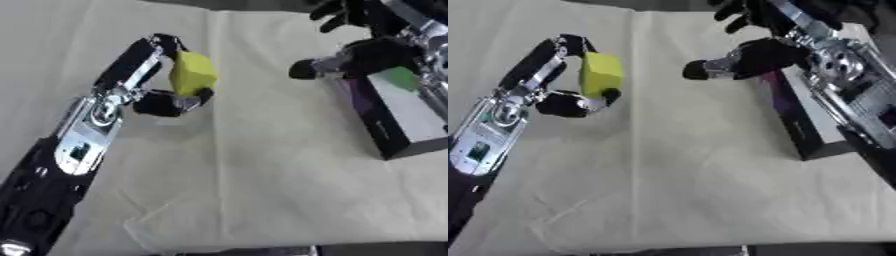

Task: Pick up the objects with one hand, pass them to the other hand, and then place them into the box on the other side of the table.

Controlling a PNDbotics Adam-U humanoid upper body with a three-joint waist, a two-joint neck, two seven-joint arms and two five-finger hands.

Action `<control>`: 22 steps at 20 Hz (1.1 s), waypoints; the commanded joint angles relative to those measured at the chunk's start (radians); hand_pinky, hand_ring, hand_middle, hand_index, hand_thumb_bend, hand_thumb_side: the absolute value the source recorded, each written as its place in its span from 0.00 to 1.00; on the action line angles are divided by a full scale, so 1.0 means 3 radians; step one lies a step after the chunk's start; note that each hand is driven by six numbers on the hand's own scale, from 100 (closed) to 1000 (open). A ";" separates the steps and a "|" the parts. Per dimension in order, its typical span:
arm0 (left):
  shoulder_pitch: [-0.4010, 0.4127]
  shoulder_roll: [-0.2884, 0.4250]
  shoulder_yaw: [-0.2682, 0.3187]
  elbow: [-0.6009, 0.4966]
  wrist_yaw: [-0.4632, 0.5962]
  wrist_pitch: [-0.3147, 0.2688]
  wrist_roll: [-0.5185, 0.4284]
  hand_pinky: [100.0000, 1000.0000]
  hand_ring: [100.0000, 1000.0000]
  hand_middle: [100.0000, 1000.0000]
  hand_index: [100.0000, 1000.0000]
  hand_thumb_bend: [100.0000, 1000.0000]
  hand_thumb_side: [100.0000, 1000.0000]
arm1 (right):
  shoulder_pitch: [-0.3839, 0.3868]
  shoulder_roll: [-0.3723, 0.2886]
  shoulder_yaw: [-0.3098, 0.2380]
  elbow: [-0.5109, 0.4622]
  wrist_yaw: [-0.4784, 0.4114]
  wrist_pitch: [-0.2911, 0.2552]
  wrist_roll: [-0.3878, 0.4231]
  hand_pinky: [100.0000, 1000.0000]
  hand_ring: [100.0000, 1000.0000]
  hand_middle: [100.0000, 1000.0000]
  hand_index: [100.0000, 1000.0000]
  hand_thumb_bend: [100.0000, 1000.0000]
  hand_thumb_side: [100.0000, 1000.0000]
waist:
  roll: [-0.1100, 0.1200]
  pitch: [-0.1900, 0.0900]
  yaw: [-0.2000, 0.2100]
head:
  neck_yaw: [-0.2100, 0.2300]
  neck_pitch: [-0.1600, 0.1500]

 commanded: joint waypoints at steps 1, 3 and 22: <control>-0.0084 -0.0041 -0.0013 -0.0037 -0.0017 -0.0045 -0.0001 0.75 0.55 0.50 0.40 0.00 0.37 | -0.0079 -0.0036 -0.0004 -0.0032 0.0025 0.0025 0.0045 0.67 0.74 0.73 0.79 0.84 0.17 | -0.0035 -0.0107 -0.0001 | -0.0004 0.0004; -0.0086 -0.0046 -0.0013 -0.0032 -0.0019 -0.0052 -0.0002 0.75 0.55 0.50 0.40 0.00 0.37 | -0.0087 -0.0033 -0.0002 -0.0032 0.0027 0.0032 0.0052 0.67 0.74 0.73 0.79 0.84 0.17 | -0.0036 -0.0107 0.0000 | -0.0004 0.0004; -0.0197 -0.0317 -0.0038 0.0162 -0.0046 -0.0292 0.0039 0.75 0.55 0.49 0.40 0.00 0.39 | -0.0296 0.0122 0.0159 -0.0032 -0.0411 0.0240 0.0324 0.65 0.72 0.71 0.76 0.71 0.05 | -0.0049 -0.0085 0.0073 | -0.0125 0.0004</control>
